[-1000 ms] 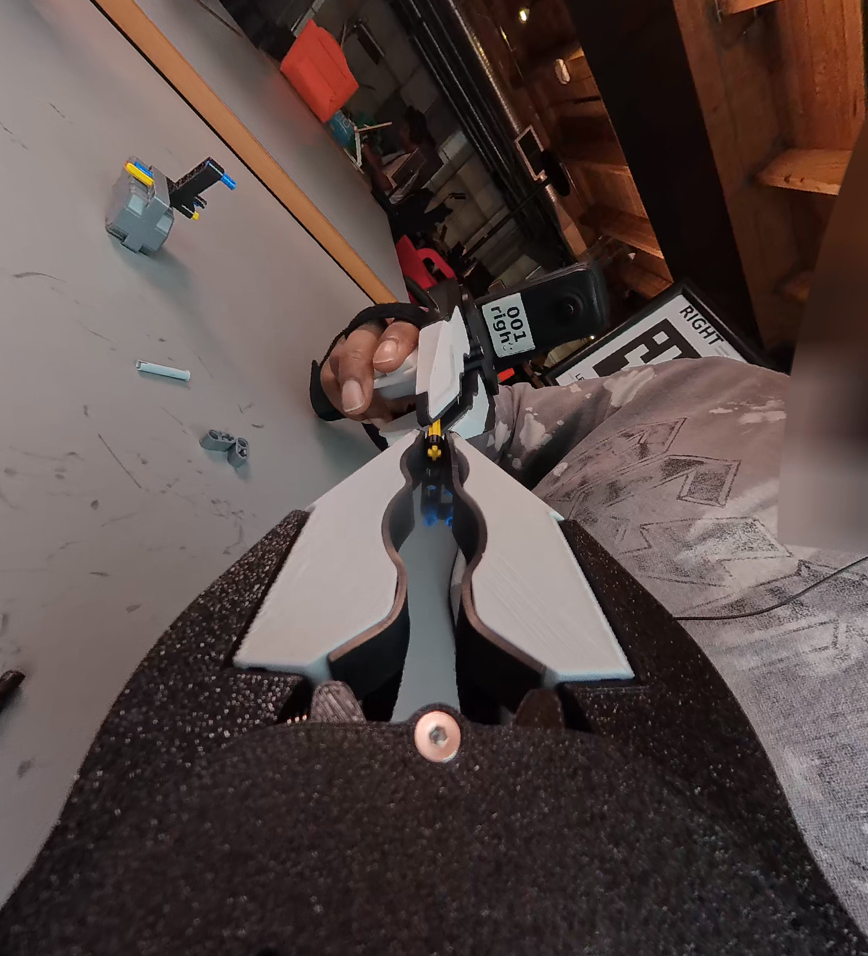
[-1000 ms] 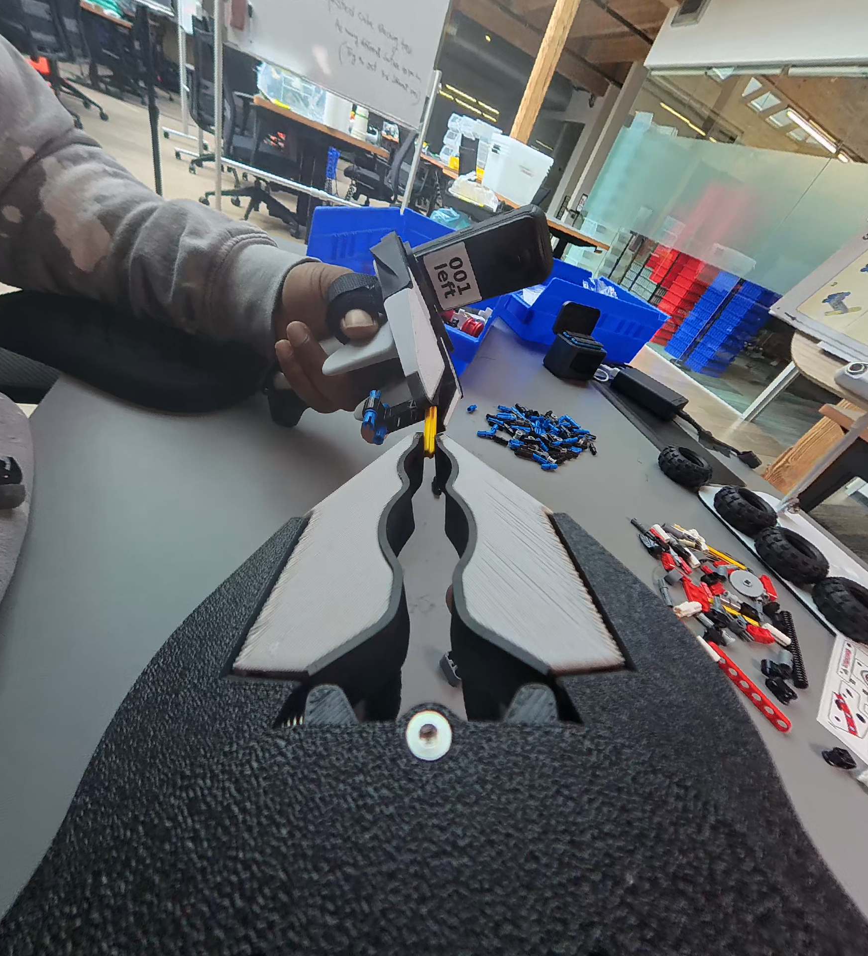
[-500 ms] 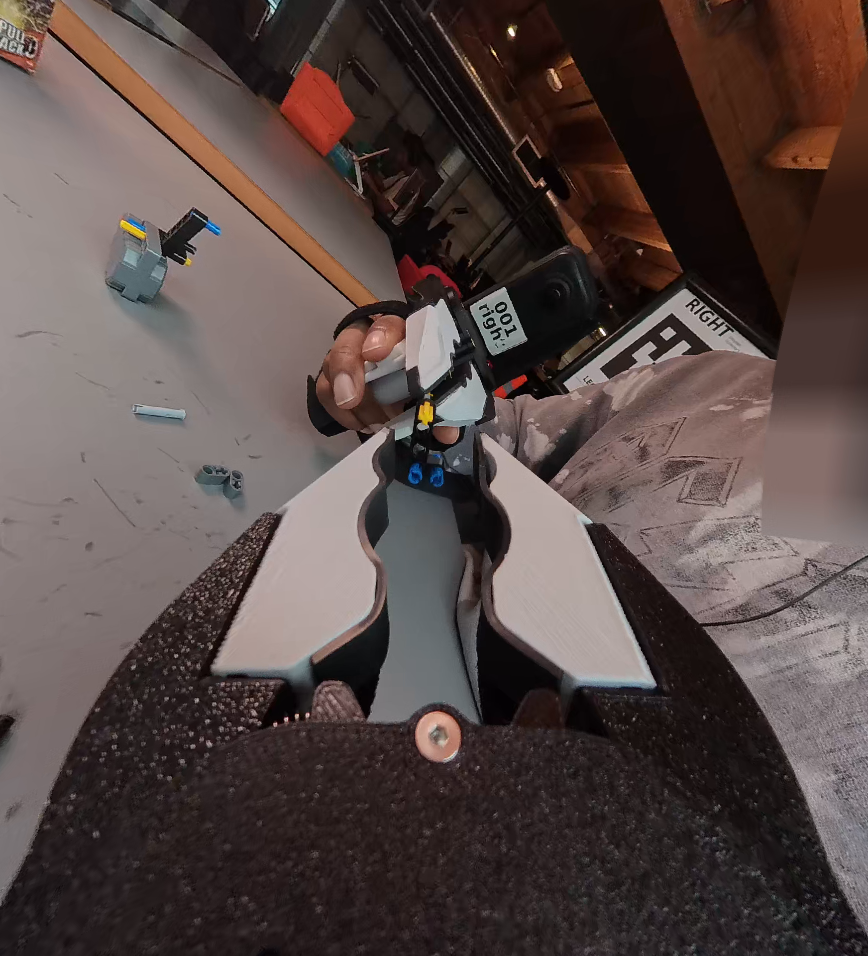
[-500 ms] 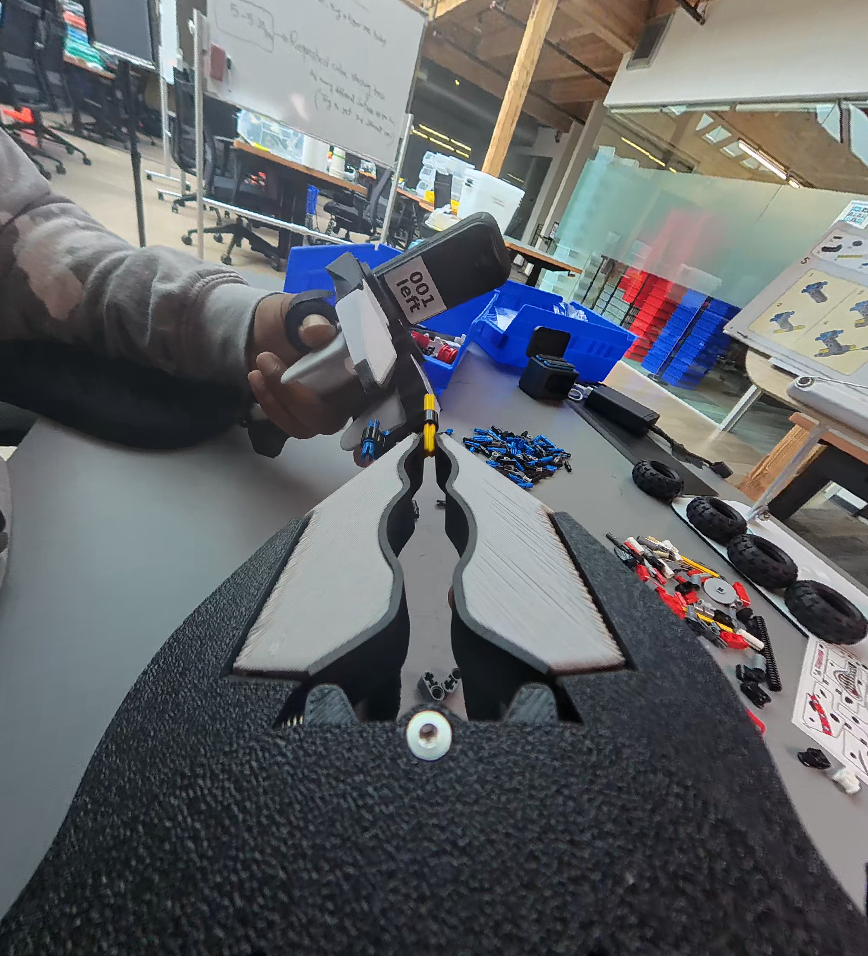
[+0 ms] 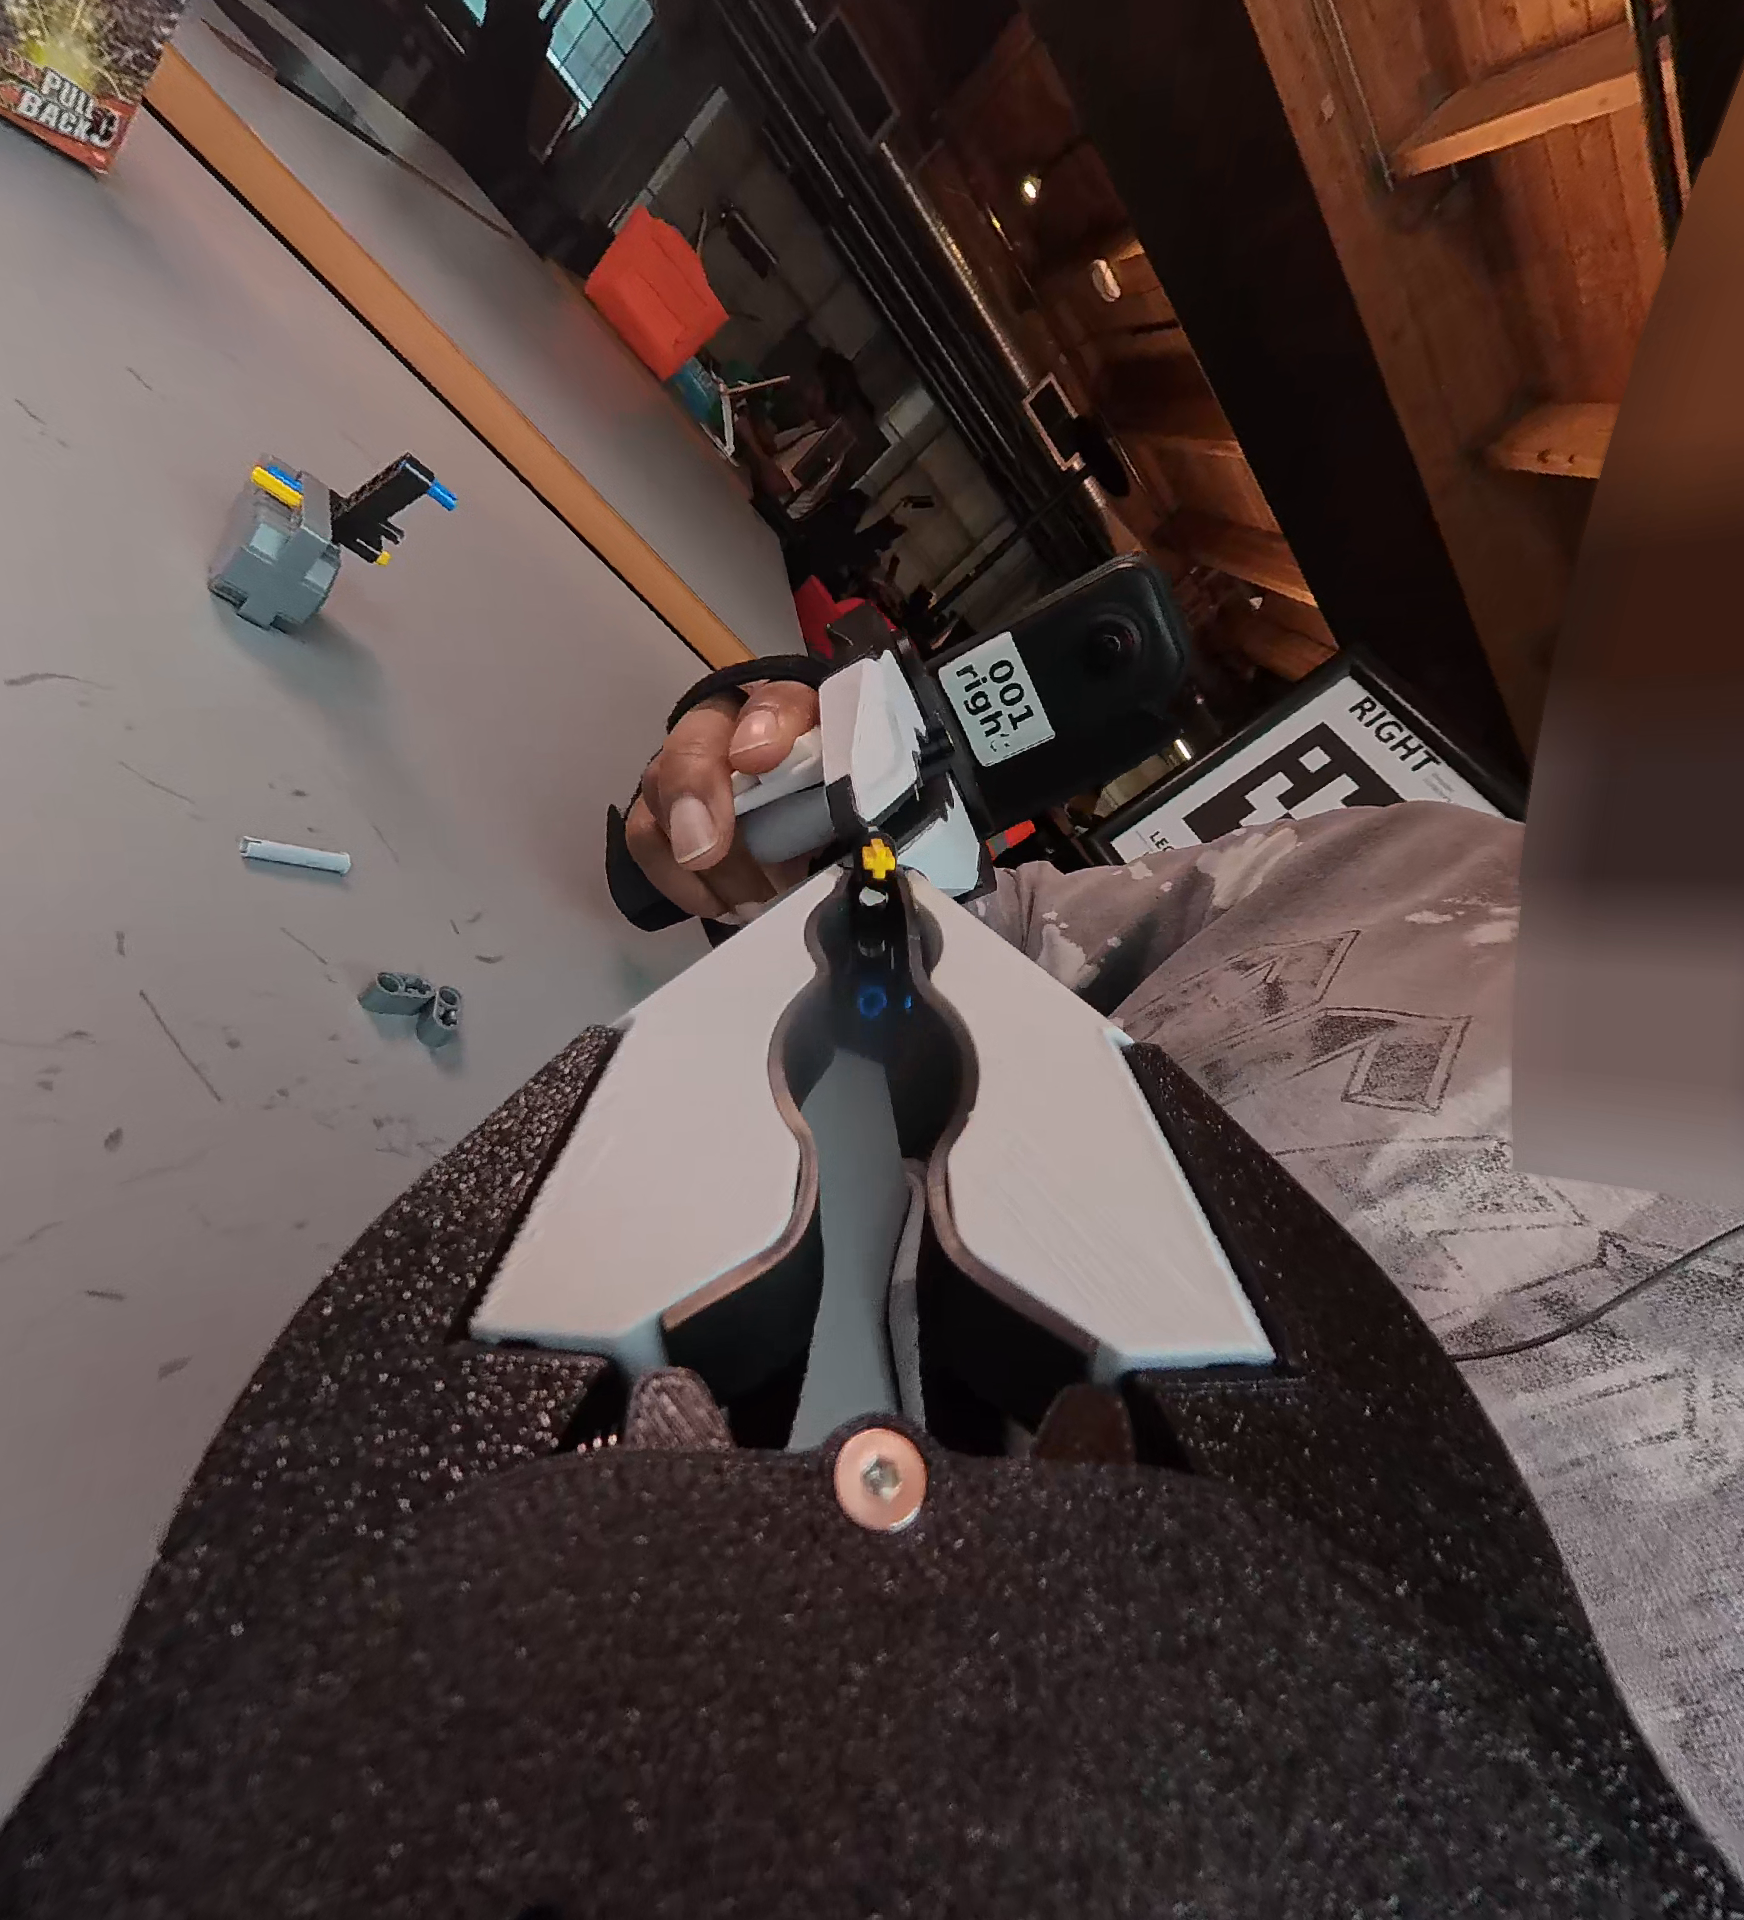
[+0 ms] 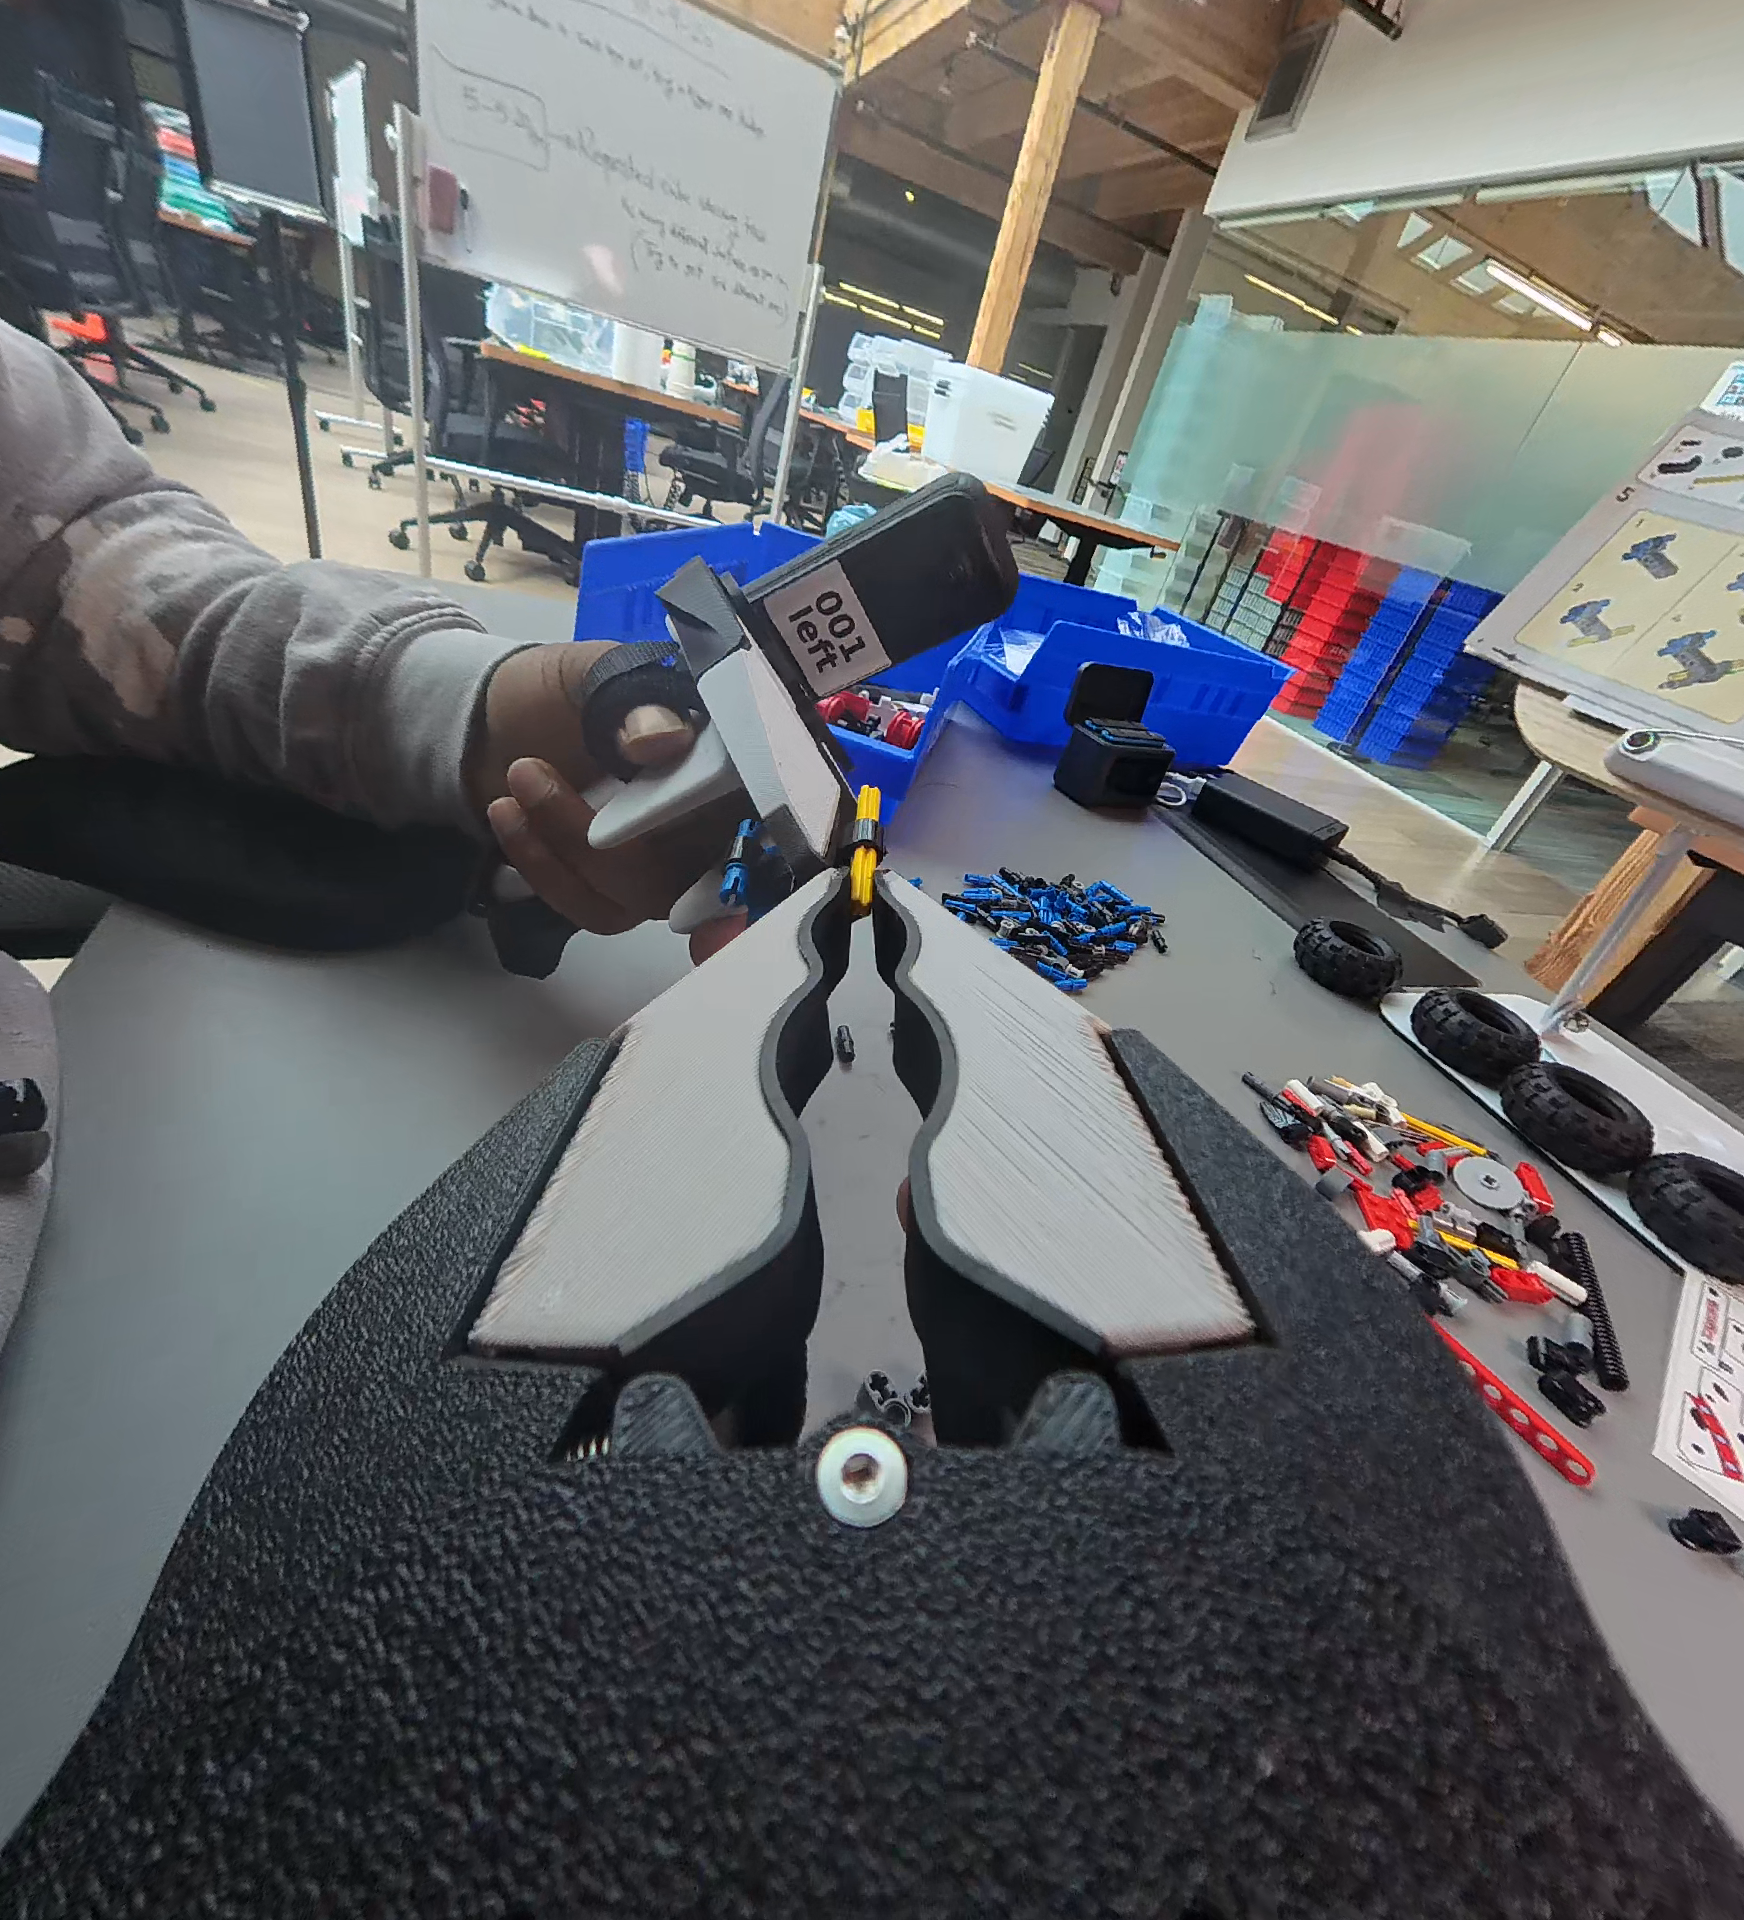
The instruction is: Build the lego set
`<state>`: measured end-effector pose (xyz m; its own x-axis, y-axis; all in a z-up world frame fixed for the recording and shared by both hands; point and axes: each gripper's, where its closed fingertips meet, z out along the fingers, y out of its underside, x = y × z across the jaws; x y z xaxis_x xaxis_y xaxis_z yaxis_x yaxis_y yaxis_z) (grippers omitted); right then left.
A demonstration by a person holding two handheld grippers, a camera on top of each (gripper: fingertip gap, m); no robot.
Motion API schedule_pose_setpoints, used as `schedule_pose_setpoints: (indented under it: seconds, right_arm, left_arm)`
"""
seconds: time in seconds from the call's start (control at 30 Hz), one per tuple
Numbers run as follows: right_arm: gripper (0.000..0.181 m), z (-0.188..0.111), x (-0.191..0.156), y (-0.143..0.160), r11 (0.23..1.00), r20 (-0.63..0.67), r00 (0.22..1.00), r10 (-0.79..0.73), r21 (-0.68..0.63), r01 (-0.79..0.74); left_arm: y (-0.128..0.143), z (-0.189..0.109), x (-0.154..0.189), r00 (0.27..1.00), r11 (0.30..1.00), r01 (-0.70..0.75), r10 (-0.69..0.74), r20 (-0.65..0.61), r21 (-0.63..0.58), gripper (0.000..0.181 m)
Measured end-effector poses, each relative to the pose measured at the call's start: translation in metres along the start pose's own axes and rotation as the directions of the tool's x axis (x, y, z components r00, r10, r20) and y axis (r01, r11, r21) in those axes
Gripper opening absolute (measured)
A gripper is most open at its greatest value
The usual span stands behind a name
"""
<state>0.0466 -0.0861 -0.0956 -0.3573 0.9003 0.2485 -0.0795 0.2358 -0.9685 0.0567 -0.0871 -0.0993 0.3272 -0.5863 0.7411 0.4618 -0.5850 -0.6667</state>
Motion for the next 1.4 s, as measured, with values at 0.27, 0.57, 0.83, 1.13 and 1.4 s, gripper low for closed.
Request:
schedule_pose_setpoints:
  seconds: [0.27, 0.57, 0.83, 1.13, 1.4]
  right_arm:
    - [0.004, 0.001, 0.002, 0.001, 1.0, -0.002, 1.0, 0.005, -0.004, -0.005]
    - [0.003, 0.001, 0.005, 0.0, 1.0, -0.019, 1.0, 0.003, -0.002, -0.003]
    - [0.003, 0.002, 0.008, -0.002, 1.0, -0.036, 0.999, 0.005, 0.005, -0.005]
    - [0.004, 0.002, 0.011, -0.001, 1.0, -0.055, 0.998, 0.006, 0.0, -0.006]
    - [0.021, -0.004, 0.018, 0.022, 0.986, -0.027, 0.988, 0.149, -0.07, -0.151]
  left_arm:
    - [-0.002, -0.001, -0.002, 0.999, 0.999, 0.033, -0.033, -0.003, 0.014, 0.005]
    - [-0.006, -0.002, -0.002, 0.999, 0.998, 0.038, -0.039, 0.004, 0.049, 0.005]
    - [-0.011, -0.002, -0.001, 0.999, 0.996, 0.027, -0.029, 0.018, 0.088, 0.005]
    - [-0.013, -0.002, -0.004, 0.999, 0.993, 0.028, -0.03, 0.018, 0.115, 0.005]
    - [-0.015, -0.013, -0.025, 0.988, 0.985, 0.116, -0.127, 0.085, 0.127, 0.006]
